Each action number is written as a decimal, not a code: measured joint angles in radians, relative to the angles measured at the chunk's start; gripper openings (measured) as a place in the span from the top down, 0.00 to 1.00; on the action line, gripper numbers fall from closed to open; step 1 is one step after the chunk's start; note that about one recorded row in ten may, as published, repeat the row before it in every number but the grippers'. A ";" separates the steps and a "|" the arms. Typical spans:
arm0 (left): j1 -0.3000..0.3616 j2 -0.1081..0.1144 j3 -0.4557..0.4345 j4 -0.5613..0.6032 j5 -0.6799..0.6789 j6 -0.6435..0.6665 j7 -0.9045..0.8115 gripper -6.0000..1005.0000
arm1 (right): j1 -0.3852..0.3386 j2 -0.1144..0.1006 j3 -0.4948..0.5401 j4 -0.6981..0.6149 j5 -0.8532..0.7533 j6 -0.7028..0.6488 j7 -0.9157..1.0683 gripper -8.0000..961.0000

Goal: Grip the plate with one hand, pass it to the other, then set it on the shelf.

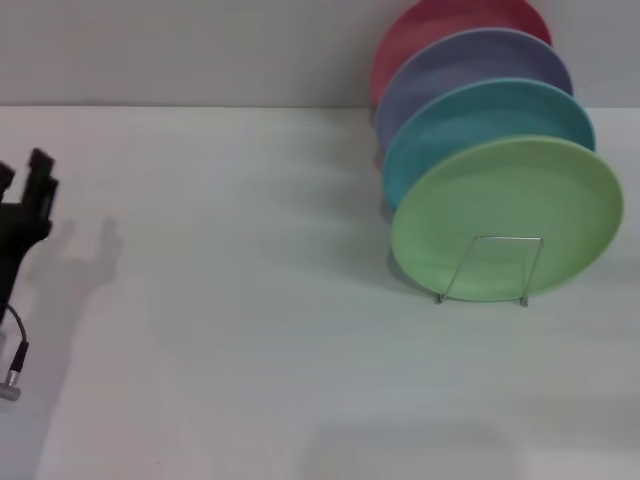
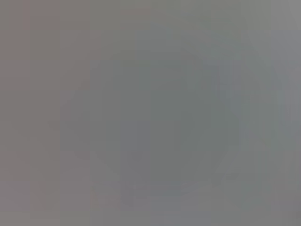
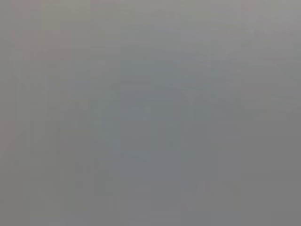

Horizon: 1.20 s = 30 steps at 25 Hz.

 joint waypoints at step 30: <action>-0.050 0.000 -0.111 0.015 0.061 -0.050 0.402 0.17 | 0.122 0.063 -0.005 0.093 0.265 0.348 -0.258 0.35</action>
